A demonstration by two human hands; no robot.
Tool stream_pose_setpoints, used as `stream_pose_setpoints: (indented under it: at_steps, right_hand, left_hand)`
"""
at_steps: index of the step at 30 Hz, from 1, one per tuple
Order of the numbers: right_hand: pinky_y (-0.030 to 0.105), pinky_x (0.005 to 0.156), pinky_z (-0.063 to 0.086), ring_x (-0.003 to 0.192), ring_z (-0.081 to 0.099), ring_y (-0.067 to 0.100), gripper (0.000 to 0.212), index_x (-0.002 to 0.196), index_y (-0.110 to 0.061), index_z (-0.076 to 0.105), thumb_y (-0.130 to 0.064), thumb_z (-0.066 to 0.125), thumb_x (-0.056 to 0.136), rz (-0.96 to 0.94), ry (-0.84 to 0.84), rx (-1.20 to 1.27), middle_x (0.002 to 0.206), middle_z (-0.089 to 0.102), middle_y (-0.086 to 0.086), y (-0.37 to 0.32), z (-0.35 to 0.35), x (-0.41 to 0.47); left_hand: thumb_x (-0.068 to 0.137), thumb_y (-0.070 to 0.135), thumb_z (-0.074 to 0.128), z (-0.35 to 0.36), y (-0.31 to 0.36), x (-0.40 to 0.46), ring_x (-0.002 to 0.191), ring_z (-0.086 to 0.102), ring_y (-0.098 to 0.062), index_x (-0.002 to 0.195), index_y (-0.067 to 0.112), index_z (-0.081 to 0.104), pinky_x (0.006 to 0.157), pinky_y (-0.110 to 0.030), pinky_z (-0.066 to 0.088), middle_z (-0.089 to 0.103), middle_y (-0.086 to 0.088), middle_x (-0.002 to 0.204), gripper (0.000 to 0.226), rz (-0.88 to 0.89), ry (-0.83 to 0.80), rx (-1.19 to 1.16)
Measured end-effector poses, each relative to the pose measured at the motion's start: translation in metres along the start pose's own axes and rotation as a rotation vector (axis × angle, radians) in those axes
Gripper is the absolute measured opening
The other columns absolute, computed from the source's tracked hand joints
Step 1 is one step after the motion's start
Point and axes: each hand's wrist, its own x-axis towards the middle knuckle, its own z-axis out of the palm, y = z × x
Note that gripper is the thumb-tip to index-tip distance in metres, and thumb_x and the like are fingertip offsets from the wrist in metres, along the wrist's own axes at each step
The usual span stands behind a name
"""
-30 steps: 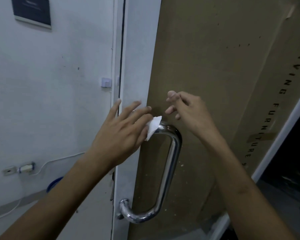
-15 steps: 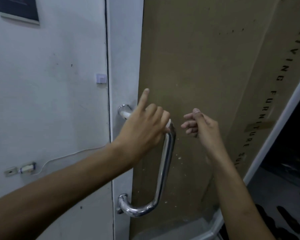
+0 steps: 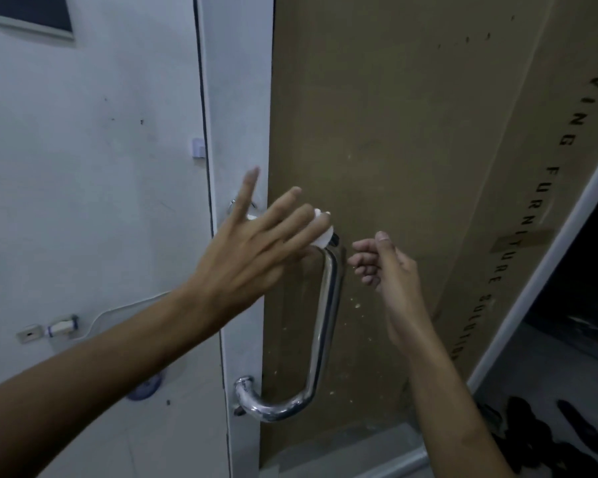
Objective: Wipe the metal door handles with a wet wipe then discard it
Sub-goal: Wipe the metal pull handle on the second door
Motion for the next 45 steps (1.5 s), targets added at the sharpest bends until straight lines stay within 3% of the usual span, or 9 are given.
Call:
stream_pose_setpoints:
  at_steps: [6,15,21,25,29,31,36,41,45]
  right_hand:
    - [0.027,0.067,0.043,0.072,0.061,0.005,0.036,0.087,-0.020,0.069,-0.033,0.040,0.104,-0.016,0.020,0.019,0.073,0.069,-0.007,0.005,0.006,-0.003]
    - [0.025,0.067,0.044,0.073,0.064,0.005,0.037,0.088,-0.021,0.069,-0.035,0.039,0.104,-0.034,-0.048,0.055,0.076,0.070,-0.006,0.001,0.003,0.002]
    - [0.027,0.091,0.050,0.102,0.067,0.008,0.045,0.104,-0.023,0.070,-0.045,0.031,0.103,0.022,-0.161,0.051,0.104,0.074,-0.005,0.006,0.005,0.001]
    - [0.021,0.086,0.051,0.106,0.066,0.006,0.058,0.109,-0.022,0.068,-0.061,0.030,0.088,0.125,-0.223,0.141,0.108,0.074,-0.007,0.005,0.012,-0.003]
    - [0.028,0.094,0.047,0.113,0.064,0.014,0.062,0.121,-0.015,0.063,-0.056,0.023,0.098,0.175,-0.224,0.189,0.118,0.070,0.002,0.008,0.015,-0.005]
    - [0.027,0.091,0.046,0.109,0.064,0.013,0.058,0.112,-0.018,0.066,-0.054,0.022,0.100,0.188,-0.184,0.206,0.111,0.072,-0.001,0.010,0.015,-0.004]
    - [0.027,0.088,0.051,0.102,0.068,0.014,0.055,0.104,-0.019,0.069,-0.051,0.024,0.102,0.172,-0.083,0.240,0.103,0.075,0.000,0.016,0.005,-0.003]
    - [0.022,0.084,0.050,0.103,0.068,0.008,0.056,0.107,-0.019,0.069,-0.051,0.023,0.103,0.153,-0.085,0.208,0.104,0.075,-0.003,0.024,-0.004,-0.006]
    - [0.021,0.083,0.051,0.104,0.068,0.009,0.056,0.111,-0.018,0.068,-0.051,0.024,0.102,0.135,-0.099,0.182,0.106,0.074,-0.001,0.026,-0.007,-0.006]
  left_hand:
    - [0.105,0.039,0.022,0.025,-0.008,-0.029,0.135,0.040,-0.023,0.129,0.016,0.050,0.116,-0.061,0.007,0.054,-0.005,0.131,0.044,-0.306,0.118,-0.384]
    - [0.105,0.037,0.020,0.068,-0.018,-0.022,0.131,0.042,-0.029,0.129,0.011,0.042,0.114,-0.056,0.018,0.047,-0.008,0.130,0.042,-0.241,0.395,-0.432]
    - [0.105,0.035,0.025,0.046,-0.007,-0.018,0.133,0.041,-0.026,0.130,0.013,0.046,0.118,-0.055,0.008,0.054,-0.009,0.129,0.040,-0.195,0.285,-0.348]
    - [0.105,0.032,0.034,0.024,0.003,-0.010,0.133,0.041,-0.027,0.133,0.015,0.048,0.116,-0.061,0.003,0.058,-0.009,0.124,0.035,-0.177,0.173,-0.188]
    - [0.100,0.023,0.045,0.006,0.017,0.007,0.127,0.049,-0.026,0.125,0.017,0.052,0.114,-0.064,0.009,0.060,-0.006,0.111,0.027,-0.153,0.140,-0.066]
    - [0.093,0.021,0.048,-0.002,0.026,0.022,0.125,0.052,-0.026,0.120,0.018,0.057,0.112,-0.067,0.011,0.061,-0.004,0.108,0.029,-0.068,0.106,0.034]
    - [0.087,0.025,0.053,-0.001,0.058,0.031,0.138,0.037,-0.031,0.129,0.019,0.056,0.110,-0.069,-0.008,0.056,-0.006,0.129,0.043,0.155,0.021,0.103]
    - [0.096,0.003,0.016,0.038,0.079,-0.005,0.146,0.018,-0.021,0.147,0.017,0.036,0.111,-0.065,-0.005,0.032,-0.001,0.156,0.056,0.035,0.201,0.070]
    - [0.093,0.009,0.051,0.068,0.111,-0.019,0.149,0.005,-0.017,0.153,0.020,0.021,0.114,-0.059,0.000,0.010,0.002,0.162,0.068,-0.178,0.329,-0.113]
